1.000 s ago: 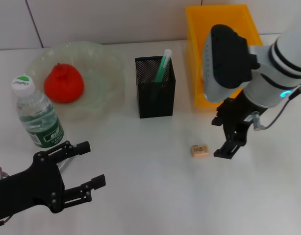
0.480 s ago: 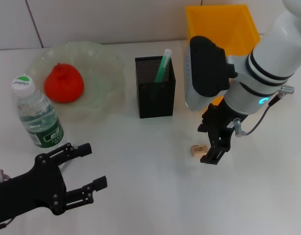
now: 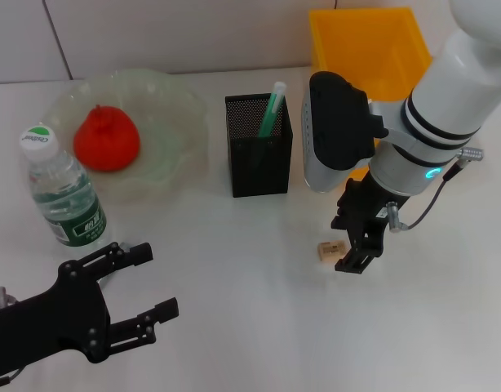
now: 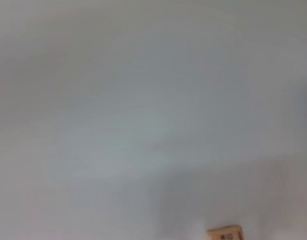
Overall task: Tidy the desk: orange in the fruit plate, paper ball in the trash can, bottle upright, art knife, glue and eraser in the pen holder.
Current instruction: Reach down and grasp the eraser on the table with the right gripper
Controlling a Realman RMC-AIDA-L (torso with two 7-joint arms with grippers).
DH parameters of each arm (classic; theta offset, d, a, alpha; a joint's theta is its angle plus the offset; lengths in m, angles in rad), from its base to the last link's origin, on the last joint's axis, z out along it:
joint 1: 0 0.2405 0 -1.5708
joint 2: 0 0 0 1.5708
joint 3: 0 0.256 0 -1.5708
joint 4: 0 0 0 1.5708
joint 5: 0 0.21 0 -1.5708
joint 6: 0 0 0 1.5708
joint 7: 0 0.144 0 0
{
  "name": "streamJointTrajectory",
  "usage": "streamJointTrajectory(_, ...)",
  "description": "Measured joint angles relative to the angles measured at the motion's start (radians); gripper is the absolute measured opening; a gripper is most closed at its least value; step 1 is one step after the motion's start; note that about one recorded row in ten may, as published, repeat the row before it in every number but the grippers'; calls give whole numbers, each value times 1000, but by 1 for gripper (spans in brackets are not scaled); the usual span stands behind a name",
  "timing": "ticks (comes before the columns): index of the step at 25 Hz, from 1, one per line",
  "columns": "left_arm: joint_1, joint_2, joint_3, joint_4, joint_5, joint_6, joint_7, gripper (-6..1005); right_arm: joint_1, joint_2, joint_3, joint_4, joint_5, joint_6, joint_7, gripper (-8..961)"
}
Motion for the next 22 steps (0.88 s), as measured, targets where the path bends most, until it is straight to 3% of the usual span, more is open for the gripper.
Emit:
streamJointTrajectory(2, 0, 0, 0, 0, 1, 0, 0, 815, 2, 0, 0, 7, 0, 1, 0, 762)
streamJointTrajectory(7, 2, -1, 0, 0, 2, 3, 0, 815, 4, 1, 0, 11, 0, 17, 3, 582)
streamJointTrajectory(15, 2, -2, 0, 0, 2, 4, 0, 815, 20, 3, -3, 48, 1, 27, 9, 514)
streamJointTrajectory(20, 3, -2, 0, 0, 2, 7, 0, 815, 25, 5, -9, 65, 1, 50, 8, 401)
streamJointTrajectory(22, 3, -2, 0, 0, 2, 7, 0, 815, 26, 5, -10, 70, 1, 54, 8, 398)
